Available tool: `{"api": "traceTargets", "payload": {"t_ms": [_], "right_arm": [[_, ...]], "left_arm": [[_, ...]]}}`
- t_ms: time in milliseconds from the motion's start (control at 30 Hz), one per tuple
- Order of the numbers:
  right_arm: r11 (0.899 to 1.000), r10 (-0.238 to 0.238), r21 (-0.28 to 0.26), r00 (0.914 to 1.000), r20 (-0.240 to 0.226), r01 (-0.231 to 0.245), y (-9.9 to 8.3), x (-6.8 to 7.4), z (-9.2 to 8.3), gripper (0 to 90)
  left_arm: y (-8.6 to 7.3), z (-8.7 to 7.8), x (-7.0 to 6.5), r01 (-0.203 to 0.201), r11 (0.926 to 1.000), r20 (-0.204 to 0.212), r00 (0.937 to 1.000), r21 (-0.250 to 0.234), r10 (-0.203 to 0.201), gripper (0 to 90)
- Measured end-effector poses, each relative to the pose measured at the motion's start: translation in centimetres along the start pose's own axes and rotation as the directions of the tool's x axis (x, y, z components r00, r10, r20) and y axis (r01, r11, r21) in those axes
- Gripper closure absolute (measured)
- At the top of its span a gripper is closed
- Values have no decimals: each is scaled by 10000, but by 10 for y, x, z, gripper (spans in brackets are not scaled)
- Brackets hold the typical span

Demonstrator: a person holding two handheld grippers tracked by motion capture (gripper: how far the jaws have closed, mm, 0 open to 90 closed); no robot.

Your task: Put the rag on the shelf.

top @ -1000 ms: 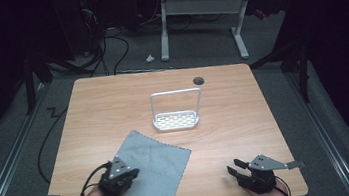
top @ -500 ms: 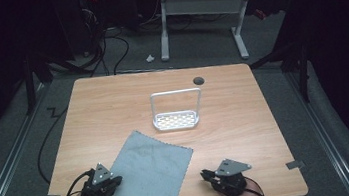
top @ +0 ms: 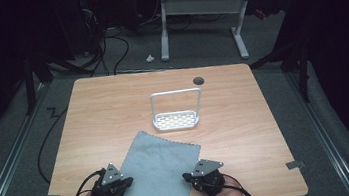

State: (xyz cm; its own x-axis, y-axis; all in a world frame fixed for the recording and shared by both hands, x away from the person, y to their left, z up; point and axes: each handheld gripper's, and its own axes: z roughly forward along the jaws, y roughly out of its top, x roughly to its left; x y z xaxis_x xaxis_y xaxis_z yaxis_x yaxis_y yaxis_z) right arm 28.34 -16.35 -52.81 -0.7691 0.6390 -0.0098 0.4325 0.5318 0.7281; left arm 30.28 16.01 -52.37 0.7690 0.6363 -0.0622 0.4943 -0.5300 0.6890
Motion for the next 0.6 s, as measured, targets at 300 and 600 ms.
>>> {"api": "traceTargets", "payload": {"t_ms": [300,600], "right_arm": [[9999,167,-20,9938,1097,-166,-16,-27,-15,900],[9950,994,-226,9815,1635,-970,-28,-48,-27,899]], "left_arm": [[12,17,-34,-577,9982,1321,9895,-152,592,893],[28,27,-53,-1263,9897,1538,9788,-669,1353,832]]}}
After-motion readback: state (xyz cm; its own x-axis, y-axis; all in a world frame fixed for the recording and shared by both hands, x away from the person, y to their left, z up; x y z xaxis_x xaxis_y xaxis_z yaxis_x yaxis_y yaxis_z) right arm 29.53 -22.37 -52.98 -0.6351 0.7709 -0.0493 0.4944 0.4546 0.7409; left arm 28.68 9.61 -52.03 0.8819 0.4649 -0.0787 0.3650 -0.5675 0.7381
